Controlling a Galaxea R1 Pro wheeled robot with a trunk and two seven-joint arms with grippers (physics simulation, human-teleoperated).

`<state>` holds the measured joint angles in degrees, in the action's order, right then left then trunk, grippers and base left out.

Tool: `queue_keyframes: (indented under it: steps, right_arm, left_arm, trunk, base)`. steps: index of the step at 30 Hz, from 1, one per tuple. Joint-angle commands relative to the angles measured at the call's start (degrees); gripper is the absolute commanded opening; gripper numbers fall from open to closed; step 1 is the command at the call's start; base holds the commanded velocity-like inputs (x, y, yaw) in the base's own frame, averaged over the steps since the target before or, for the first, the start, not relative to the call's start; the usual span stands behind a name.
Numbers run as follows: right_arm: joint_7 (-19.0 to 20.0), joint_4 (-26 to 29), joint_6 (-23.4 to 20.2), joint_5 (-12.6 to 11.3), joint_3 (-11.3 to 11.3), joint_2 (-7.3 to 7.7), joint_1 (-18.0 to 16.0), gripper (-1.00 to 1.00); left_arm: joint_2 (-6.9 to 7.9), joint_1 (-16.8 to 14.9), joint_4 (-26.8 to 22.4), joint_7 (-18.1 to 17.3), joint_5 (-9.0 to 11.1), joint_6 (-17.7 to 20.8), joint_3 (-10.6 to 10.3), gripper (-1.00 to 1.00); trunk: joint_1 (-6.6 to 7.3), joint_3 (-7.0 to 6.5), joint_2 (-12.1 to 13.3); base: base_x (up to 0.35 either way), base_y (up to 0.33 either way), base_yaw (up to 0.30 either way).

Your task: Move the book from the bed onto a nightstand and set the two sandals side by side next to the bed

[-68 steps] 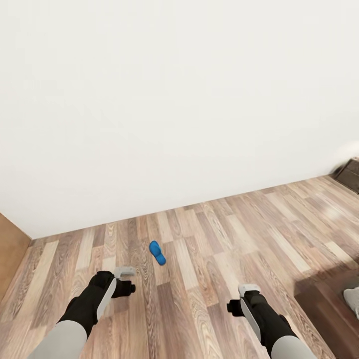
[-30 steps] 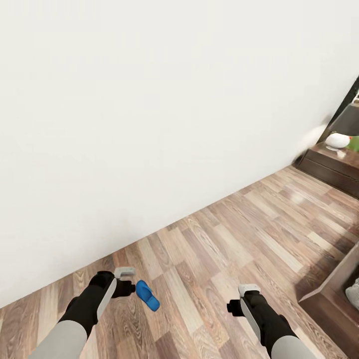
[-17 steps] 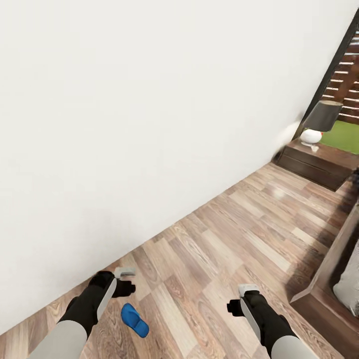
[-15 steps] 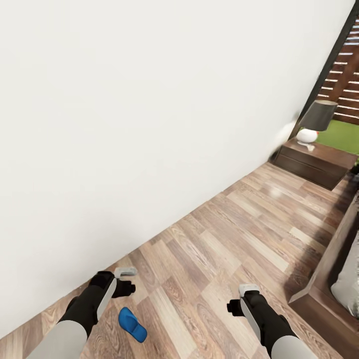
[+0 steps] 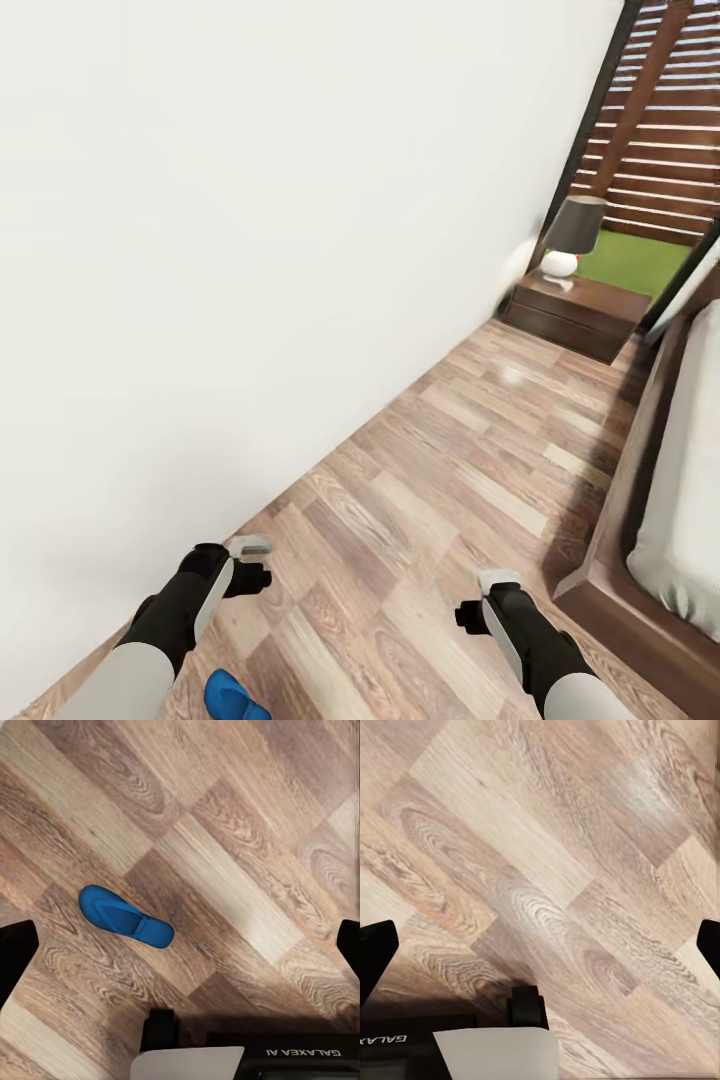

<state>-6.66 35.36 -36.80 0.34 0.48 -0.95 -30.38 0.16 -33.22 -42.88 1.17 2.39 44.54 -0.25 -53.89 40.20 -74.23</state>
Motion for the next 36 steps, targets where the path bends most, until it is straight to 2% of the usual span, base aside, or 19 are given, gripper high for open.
queue_keyframes:
  steps: [1,8,17,25,36]
  right_arm:
    - [-0.2,0.06,-0.29,0.02,0.05,-0.02,-0.03,1.0]
    - [-0.2,0.06,-0.29,0.13,0.05,-0.02,-0.03,1.0]
    - [-0.2,0.06,-0.34,0.14,0.05,-0.02,-0.03,1.0]
    - [-0.2,0.06,-0.38,0.1,0.05,-0.02,-0.03,1.0]
    - [-0.2,0.06,-0.38,0.1,0.05,-0.02,-0.03,1.0]
  left_arm:
    - [0.02,0.0,-0.1,0.11,0.25,0.28,-0.02,1.0]
    - [-0.04,0.0,-0.1,0.09,0.32,0.28,0.06,1.0]
    - [-0.03,0.0,-0.1,0.08,0.34,0.28,0.08,1.0]
    - [0.02,0.0,-0.1,0.06,0.34,0.28,0.08,1.0]
    - [0.02,0.0,-0.1,0.12,0.34,0.28,0.02,1.0]
  trunk:
    - [0.0,0.05,-0.03]
    - [0.0,0.05,-0.03]
    - [0.0,0.05,-0.03]
    - [0.0,0.05,-0.03]
    - [0.0,0.05,-0.03]
  base:
    - [0.021,0.005,-0.247]
    - [0.083,0.074,-0.1]
    - [0.133,0.27,-0.026]
    - [0.072,0.308,-0.244]
    - [0.006,0.038,-0.276]
